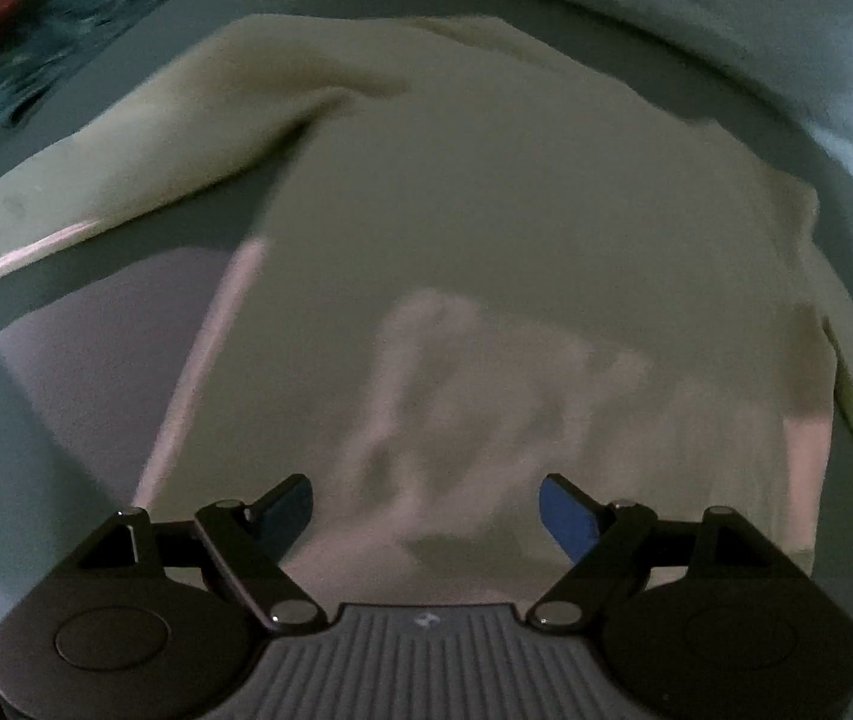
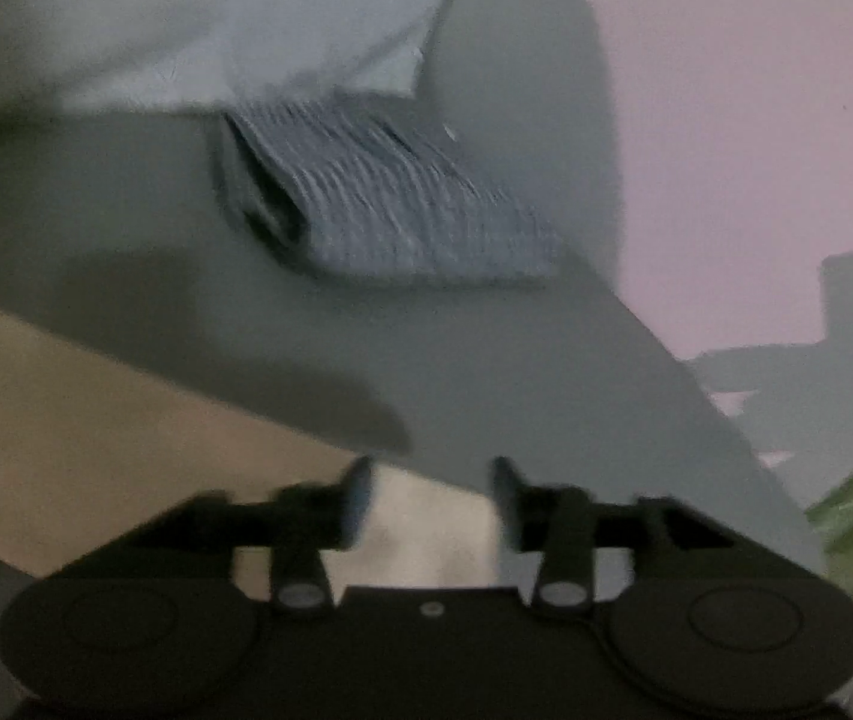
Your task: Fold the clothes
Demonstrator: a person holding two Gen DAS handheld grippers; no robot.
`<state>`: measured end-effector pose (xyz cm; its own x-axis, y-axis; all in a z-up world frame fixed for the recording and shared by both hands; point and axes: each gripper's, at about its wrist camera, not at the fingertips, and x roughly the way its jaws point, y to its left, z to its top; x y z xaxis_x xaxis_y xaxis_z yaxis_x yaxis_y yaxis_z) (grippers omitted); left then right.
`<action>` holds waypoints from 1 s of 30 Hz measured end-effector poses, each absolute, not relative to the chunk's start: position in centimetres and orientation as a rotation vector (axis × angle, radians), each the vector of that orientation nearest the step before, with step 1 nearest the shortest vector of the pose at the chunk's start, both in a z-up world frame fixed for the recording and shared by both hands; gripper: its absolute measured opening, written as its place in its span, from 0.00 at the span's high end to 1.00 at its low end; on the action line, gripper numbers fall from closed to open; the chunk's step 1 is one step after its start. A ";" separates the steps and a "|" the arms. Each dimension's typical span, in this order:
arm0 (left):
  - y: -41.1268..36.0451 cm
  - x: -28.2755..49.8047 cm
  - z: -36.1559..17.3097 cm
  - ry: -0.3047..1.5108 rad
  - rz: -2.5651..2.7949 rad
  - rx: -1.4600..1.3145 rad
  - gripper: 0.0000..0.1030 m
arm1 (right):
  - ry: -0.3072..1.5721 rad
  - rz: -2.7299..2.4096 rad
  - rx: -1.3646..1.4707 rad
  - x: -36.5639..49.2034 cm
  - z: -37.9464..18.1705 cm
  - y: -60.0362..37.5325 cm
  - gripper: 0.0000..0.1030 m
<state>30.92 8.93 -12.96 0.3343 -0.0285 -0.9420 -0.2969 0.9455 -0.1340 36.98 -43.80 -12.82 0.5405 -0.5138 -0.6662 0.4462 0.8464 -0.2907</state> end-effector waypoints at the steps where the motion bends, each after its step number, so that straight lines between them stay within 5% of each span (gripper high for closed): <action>1: 9.9 30.4 -12.7 1.213 0.194 -0.325 0.19 | 0.804 -0.522 -0.096 37.4 -12.4 -42.4 0.45; 3: 12.5 29.0 -12.5 1.188 0.239 -0.366 0.19 | 0.767 -0.387 -0.117 38.5 -12.0 -38.8 0.18; 7: 18.1 27.0 -12.3 1.137 0.328 -0.413 0.16 | 0.743 -0.121 -0.040 39.7 -11.5 -30.2 0.16; 10: 22.4 25.7 -12.1 1.094 0.374 -0.429 0.12 | 0.750 0.077 0.092 39.6 -10.9 -23.8 0.00; 14: 28.9 24.6 -11.9 1.031 0.425 -0.428 0.11 | 0.799 0.285 0.216 37.4 -10.9 -14.3 0.00; 21: 40.3 24.0 -12.0 0.914 0.442 -0.353 0.03 | 0.851 0.218 -0.068 31.0 -13.7 -0.3 0.00; 30: 46.0 26.0 -14.4 0.891 0.266 -0.534 0.05 | 0.958 0.002 0.036 30.1 -14.3 1.3 0.00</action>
<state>25.99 46.03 -14.44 0.6078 0.0019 -0.7941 -0.4336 0.8386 -0.3298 30.10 1.29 -14.29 0.5755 0.0178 -0.8176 0.0140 0.9994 0.0316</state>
